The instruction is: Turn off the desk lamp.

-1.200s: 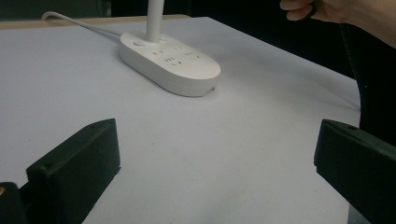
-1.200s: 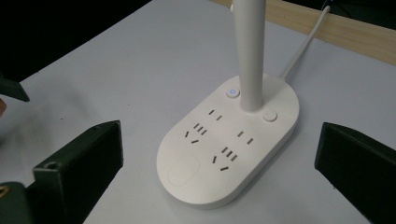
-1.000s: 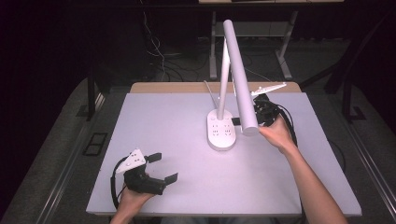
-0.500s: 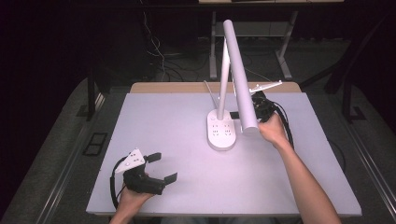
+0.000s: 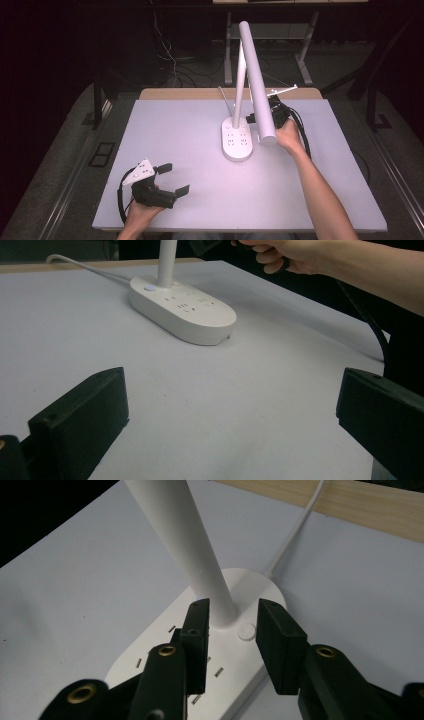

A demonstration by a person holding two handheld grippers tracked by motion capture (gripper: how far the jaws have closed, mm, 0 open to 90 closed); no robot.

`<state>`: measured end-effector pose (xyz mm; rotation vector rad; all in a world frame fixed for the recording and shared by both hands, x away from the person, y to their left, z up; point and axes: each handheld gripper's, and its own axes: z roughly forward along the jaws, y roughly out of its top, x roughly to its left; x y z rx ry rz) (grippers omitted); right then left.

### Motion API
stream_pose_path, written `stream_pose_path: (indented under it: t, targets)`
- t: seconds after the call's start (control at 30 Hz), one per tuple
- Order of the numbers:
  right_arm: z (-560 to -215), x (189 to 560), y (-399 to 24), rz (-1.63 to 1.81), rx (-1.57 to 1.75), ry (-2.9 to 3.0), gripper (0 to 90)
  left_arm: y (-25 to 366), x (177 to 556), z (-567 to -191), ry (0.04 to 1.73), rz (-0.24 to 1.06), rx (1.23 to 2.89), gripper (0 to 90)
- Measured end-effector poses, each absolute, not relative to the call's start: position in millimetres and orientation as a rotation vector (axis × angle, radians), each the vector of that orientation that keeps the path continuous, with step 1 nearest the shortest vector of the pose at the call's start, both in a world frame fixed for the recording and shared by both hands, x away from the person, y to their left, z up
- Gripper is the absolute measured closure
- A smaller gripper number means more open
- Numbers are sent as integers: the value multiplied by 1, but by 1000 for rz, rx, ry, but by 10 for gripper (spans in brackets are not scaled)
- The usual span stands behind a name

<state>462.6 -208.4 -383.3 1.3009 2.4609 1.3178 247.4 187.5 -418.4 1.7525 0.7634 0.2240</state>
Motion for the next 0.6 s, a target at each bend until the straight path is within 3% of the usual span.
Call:
stream_pose_path:
  t: [0.37, 0.6]
  targets:
    - [-396, 471, -205, 1345, 1312, 2469, 898, 188, 248, -418, 763, 220, 1751, 0]
    - [-407, 476, -204, 1359, 1329, 2465, 899, 188, 248, -418, 757, 217, 1747, 0]
